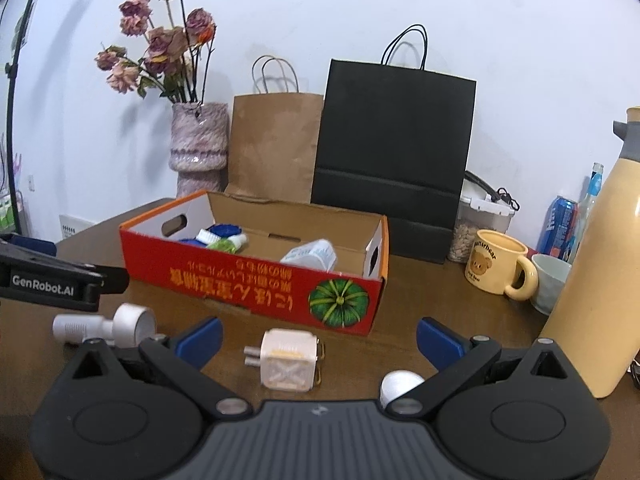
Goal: Organize rigid objects
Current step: 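Move both tools back toward the white plug adapter and nasal spray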
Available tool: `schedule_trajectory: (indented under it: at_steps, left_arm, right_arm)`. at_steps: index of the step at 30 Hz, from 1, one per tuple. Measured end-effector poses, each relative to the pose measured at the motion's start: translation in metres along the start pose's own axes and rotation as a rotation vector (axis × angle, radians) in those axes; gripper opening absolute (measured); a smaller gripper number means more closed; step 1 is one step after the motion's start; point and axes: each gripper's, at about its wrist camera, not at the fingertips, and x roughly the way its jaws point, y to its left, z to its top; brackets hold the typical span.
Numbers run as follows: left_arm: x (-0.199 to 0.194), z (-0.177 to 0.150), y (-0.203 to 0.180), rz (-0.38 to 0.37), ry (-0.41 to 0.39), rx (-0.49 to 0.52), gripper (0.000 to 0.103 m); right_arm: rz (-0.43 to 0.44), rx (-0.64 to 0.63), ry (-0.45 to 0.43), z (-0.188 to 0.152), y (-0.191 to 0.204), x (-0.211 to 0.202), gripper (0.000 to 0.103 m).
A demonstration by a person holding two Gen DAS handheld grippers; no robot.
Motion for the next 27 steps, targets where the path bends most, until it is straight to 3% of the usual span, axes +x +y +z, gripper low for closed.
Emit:
schedule_trajectory:
  at_steps: [18, 27]
  left_arm:
    - [-0.006, -0.042, -0.006, -0.005, 0.061, -0.005, 0.103]
    - [-0.001, -0.044, -0.001, 0.013, 0.064, -0.022, 0.103]
  right_arm:
    - [0.019, 0.026, 0.053, -0.035, 0.002, -0.006, 0.103]
    - [0.012, 0.038, 0.059, -0.038, 0.006, 0.002, 0.103]
